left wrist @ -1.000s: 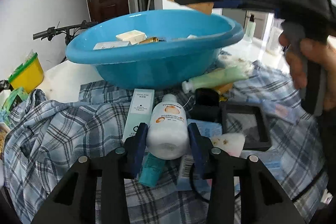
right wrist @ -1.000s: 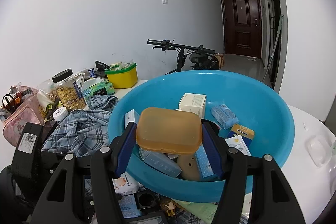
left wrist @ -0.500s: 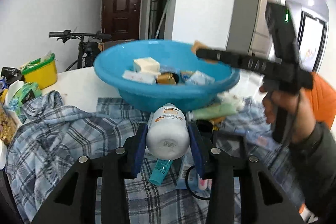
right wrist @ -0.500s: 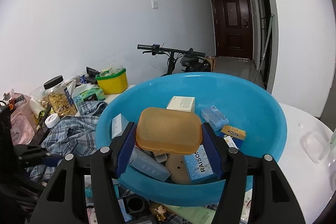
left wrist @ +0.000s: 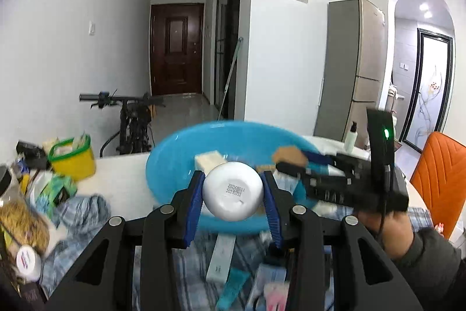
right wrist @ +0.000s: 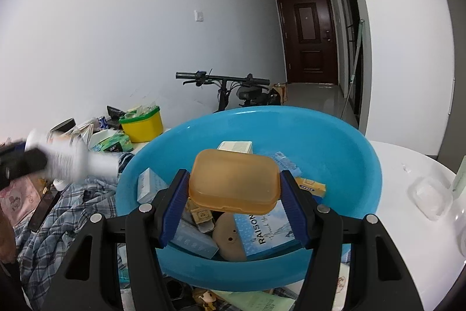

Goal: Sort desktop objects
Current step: 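Carry the white bottle and orange soap box over the blue basin, then release the white bottle with the left tool while the right tool releases the soap box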

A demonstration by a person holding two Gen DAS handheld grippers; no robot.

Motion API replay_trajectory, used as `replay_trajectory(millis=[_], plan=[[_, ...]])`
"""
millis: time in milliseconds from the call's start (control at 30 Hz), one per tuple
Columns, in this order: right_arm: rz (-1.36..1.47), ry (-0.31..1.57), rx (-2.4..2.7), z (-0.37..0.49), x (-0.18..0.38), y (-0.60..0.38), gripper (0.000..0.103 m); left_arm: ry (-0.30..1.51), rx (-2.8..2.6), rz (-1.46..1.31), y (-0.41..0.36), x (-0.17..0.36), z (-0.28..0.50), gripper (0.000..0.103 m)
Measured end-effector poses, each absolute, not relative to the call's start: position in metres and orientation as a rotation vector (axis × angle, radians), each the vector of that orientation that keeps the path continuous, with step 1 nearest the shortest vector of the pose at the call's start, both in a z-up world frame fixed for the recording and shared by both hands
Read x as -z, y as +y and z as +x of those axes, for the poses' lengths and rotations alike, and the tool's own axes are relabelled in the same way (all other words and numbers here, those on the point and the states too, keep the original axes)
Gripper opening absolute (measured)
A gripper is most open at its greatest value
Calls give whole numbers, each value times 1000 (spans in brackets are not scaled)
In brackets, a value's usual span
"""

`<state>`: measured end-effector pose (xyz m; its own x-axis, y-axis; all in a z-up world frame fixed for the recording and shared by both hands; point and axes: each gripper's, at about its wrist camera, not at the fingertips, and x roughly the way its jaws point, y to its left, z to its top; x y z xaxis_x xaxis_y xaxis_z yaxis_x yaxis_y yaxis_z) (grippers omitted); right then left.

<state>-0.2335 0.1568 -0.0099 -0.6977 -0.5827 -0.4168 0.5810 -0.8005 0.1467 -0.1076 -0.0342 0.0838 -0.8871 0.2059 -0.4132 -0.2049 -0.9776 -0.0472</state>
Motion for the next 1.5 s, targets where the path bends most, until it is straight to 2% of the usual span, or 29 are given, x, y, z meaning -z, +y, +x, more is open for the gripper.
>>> replay_trajectory(millis=[267,500,733,933,1400,1433,1467,1500], plan=[[593,-56,2454,-238,9,167,61,53,-2928,-626,-15,-84,-172,41],[582,-42,2478,-237,11,164,61,84,-2948,-751,-24,-41,-208,41],[549,-20,2507,-232,6,166,61,122,-2946,-743,-21,-34,-206,41],[467,-3,2553,-222,-2,169,61,100,-2954,-747,-24,-35,-204,41],[480,3,2577,-225,-2,174,61,50,-2961,-733,-30,-40,-200,42],[471,7,2584,-225,-2,174,61,41,-2945,-748,-30,-41,-200,48],[466,12,2590,-224,-3,173,61,38,-2931,-764,-29,-41,-200,61],[468,15,2593,-224,-4,173,61,43,-2940,-763,-28,-42,-199,96]])
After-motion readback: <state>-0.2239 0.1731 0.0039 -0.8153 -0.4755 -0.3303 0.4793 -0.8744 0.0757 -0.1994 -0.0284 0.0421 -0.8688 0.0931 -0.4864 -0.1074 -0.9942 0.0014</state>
